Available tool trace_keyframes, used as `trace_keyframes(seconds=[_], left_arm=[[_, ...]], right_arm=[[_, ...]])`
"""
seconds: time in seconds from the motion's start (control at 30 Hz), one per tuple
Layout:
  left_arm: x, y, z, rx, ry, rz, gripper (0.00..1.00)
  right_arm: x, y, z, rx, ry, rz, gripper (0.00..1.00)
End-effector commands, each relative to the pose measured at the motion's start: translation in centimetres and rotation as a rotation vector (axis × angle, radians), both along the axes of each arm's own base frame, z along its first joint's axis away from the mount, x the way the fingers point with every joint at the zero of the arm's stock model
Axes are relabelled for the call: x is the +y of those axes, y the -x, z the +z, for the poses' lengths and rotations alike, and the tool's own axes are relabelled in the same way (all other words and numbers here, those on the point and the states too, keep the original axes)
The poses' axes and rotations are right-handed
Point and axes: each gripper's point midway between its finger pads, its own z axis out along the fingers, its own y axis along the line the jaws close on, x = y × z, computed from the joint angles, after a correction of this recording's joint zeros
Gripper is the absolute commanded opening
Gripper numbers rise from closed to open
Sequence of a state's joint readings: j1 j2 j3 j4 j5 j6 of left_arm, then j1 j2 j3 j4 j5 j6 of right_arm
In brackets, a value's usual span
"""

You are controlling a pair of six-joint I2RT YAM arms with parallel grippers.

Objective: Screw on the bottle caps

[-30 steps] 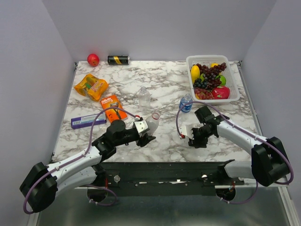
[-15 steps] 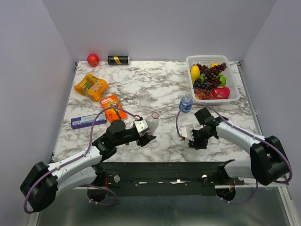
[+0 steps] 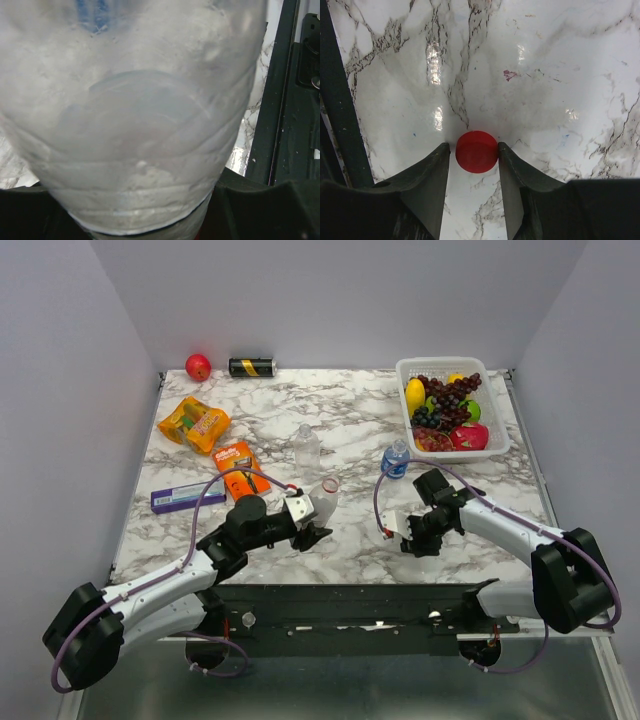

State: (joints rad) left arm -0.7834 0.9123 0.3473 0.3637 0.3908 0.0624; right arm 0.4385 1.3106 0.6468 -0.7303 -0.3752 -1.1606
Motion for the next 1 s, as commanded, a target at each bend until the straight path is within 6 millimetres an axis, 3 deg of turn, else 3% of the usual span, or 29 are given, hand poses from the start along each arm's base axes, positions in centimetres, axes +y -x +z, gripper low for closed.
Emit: trace_keyframes(seconds=[0.0, 0.23, 0.33, 0.37, 0.4, 0.47, 0.5, 0.57, 0.6, 0.63, 0.73, 0.87, 0.97], left_arm=[[0.0, -0.3, -0.1, -0.015, 0.007, 0.019, 0.0], [-0.2, -0.2, -0.6, -0.029, -0.006, -0.002, 0.0], [-0.5, 0.3, -1.0, -0.046, -0.019, -0.051, 0.0], [-0.6, 0.5, -1.2, -0.063, -0.029, -0.074, 0.0], [-1.1, 0.9, -0.9, -0.082, -0.014, -0.114, 0.0], [-1.4, 1.2, -1.6, -0.092, -0.015, -0.147, 0.0], [-1.9, 1.3, -0.9, -0.132, 0.011, -0.175, 0.0], [-2.4, 1.3, -2.0, -0.128, 0.002, -0.195, 0.0], [-2.9, 1.0, -1.4, -0.164, 0.022, -0.201, 0.0], [-3.5, 1.0, -2.4, -0.147, 0.006, -0.213, 0.0], [-4.6, 0.7, -2.0, -0.172, 0.021, -0.238, 0.0], [-5.4, 1.1, -3.4, -0.183, -0.015, -0.288, 0.0], [-5.5, 1.4, -3.7, -0.181, -0.019, -0.301, 0.0]], right_arm=[[-1.0, -0.3, -0.9, -0.034, 0.04, 0.008, 0.49], [-1.5, -0.2, -0.3, -0.055, 0.055, -0.003, 0.37], [-0.7, -0.2, 2.8, -0.057, 0.008, -0.023, 0.33], [-0.2, -0.2, 4.0, -0.058, -0.018, -0.036, 0.32], [0.7, -0.3, 6.8, -0.068, -0.076, -0.034, 0.31], [1.8, -0.2, 10.1, -0.071, -0.142, -0.05, 0.31], [2.7, -0.2, 13.1, -0.083, -0.201, -0.051, 0.32], [3.5, -0.3, 16.4, -0.092, -0.258, -0.068, 0.34], [4.1, -0.2, 17.8, -0.088, -0.292, -0.061, 0.34], [4.6, -0.7, 20.7, -0.125, -0.324, -0.058, 0.34], [6.3, -1.7, 25.3, -0.158, -0.381, -0.049, 0.34], [8.5, -0.9, 28.8, -0.154, -0.423, 0.056, 0.35], [9.9, 0.4, 29.4, -0.143, -0.431, 0.15, 0.35]])
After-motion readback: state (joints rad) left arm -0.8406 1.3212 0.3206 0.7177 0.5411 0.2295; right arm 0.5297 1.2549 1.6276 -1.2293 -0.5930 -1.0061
